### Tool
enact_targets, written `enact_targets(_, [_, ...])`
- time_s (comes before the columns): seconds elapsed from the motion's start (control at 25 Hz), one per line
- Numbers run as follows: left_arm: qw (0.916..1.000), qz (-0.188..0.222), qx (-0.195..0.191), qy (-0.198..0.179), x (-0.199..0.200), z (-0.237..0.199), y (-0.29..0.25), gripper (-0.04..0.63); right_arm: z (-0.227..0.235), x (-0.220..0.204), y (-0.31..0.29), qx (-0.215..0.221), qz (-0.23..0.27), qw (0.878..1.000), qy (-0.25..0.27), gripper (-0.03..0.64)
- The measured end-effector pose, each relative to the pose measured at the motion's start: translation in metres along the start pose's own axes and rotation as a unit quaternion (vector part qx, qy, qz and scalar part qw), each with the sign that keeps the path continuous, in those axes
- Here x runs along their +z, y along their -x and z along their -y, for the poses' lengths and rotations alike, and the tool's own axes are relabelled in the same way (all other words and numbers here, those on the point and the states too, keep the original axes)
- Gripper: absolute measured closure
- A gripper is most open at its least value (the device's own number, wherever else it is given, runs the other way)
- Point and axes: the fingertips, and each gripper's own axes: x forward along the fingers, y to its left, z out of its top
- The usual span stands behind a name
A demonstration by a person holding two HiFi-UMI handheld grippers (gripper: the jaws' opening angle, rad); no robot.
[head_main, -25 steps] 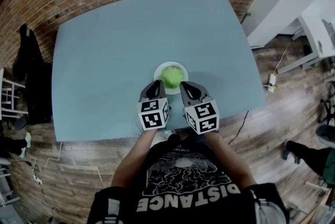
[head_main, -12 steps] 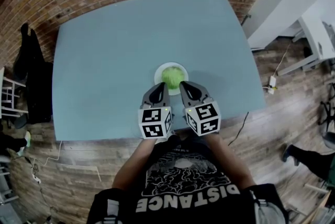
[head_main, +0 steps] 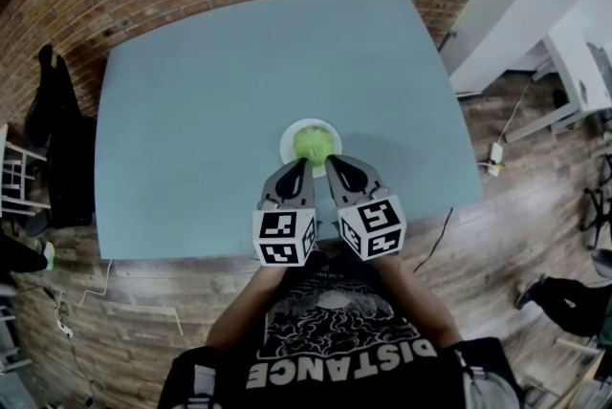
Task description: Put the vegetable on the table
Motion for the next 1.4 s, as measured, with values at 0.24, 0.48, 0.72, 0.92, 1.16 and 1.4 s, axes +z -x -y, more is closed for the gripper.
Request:
enact_targets(0.24, [0.9999,0.016,0.002,-0.004,0.01,0.003,0.008,0.594,0.0,0.007,0.01,-0.004,0.014,1.0,-0.004,0.611])
enact_targets(0.48, [0.9998,0.018,0.001,-0.01,0.012,0.005,0.01,0.594,-0.003,0.012,0.01,-0.004,0.02,1.0,0.005,0.611])
enact_targets(0.72, [0.9996,0.023,0.0,-0.017,0.013,0.007,0.008,0.594,-0.003,0.013,0.008,-0.005,0.019,1.0,0.009,0.611])
enact_targets(0.92, [0.9997,0.018,0.002,-0.016,0.011,0.006,0.008,0.594,-0.003,0.013,0.007,-0.003,0.018,1.0,0.011,0.609])
enact_targets(1.16, [0.9998,0.016,0.003,-0.016,0.011,0.006,0.006,0.594,-0.003,0.012,0.006,-0.001,0.015,1.0,0.011,0.611])
enact_targets(1.4, [0.9998,0.01,0.001,-0.014,0.008,0.006,0.004,0.594,-0.002,0.013,0.005,0.001,0.015,1.0,0.013,0.611])
